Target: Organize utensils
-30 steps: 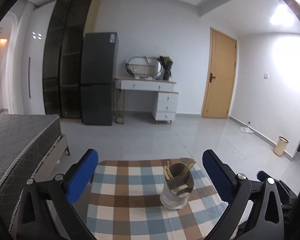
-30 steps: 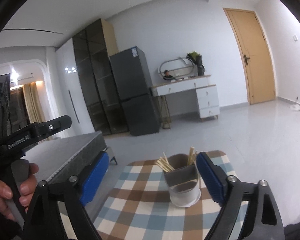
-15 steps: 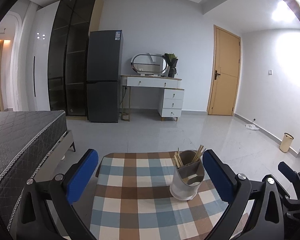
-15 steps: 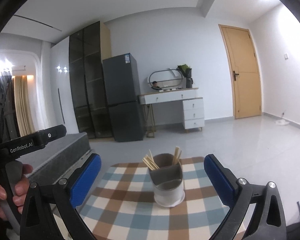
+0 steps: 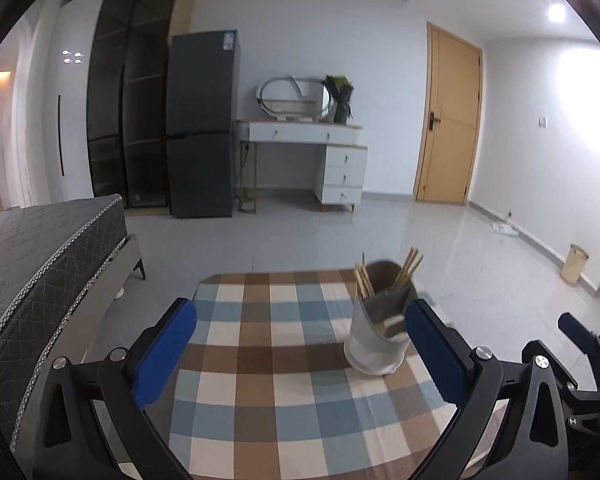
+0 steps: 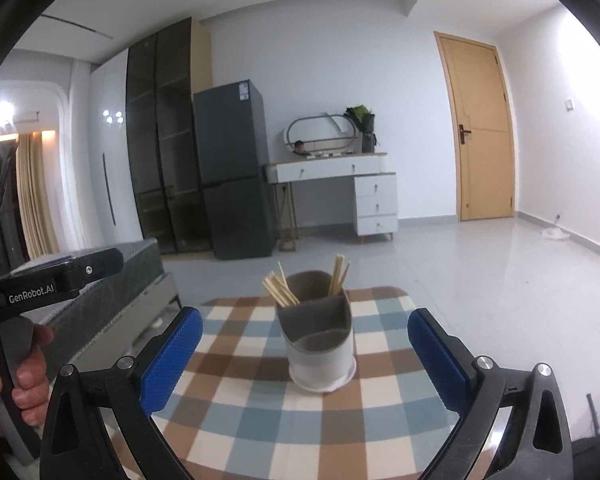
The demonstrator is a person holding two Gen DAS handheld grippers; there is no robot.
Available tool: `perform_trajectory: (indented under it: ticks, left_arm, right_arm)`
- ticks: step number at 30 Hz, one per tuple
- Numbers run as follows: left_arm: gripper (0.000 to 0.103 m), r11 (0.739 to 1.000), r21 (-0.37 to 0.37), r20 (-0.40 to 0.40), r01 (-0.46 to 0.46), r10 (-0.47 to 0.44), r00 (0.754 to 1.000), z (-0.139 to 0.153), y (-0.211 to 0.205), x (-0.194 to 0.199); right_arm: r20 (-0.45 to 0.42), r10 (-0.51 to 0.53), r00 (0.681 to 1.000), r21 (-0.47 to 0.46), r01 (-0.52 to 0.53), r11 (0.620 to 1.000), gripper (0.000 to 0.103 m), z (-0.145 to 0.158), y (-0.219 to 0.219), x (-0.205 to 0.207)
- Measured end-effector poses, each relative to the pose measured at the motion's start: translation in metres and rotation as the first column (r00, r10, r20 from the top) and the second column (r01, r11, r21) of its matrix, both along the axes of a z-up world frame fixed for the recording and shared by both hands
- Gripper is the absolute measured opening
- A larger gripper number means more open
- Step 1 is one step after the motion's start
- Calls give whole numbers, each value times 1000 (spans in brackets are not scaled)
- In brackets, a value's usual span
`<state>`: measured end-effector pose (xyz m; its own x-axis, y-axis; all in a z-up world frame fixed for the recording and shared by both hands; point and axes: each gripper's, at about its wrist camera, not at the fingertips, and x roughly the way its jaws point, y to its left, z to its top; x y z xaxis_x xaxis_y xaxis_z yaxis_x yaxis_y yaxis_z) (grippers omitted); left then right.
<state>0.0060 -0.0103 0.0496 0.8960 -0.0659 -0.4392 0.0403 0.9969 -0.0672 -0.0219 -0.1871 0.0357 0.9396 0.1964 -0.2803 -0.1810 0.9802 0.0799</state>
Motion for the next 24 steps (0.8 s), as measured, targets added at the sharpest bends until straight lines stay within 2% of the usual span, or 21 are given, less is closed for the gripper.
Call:
perform_trajectory:
  ticks: [8,11,16,18,21,24]
  left_arm:
    - [101,1000,3,-40,-12,12,999,-22,-2,13]
    - [101,1000,-8,-59,-17,16,998,-29,2,18]
    - [101,999,-35,-103,-14,10,995,-38,5,24]
    - [101,999,-51,-126,0,-7,992,-38,4,26]
    - [101,1000,-30,-117,-5,1,993,-33,0,24]
    - [101,999,-43,-117,3,-8,993,-32,1,23]
  right_arm:
    - [-95,2,995,24,0,1000,103,-21,-3,17]
    - [-114,14,993,63,-7,998,103,-24,-7,21]
    - [-136,-13,991,45,19,999,103,-31,-7,27]
    - [-144,-16,989,52,24,998,103,-32,-8,29]
    - [-161,-11,987,80,24,996,103,-32,-10,30]
    - [-166,-6,986,87,20,996,103,-32,-7,30]
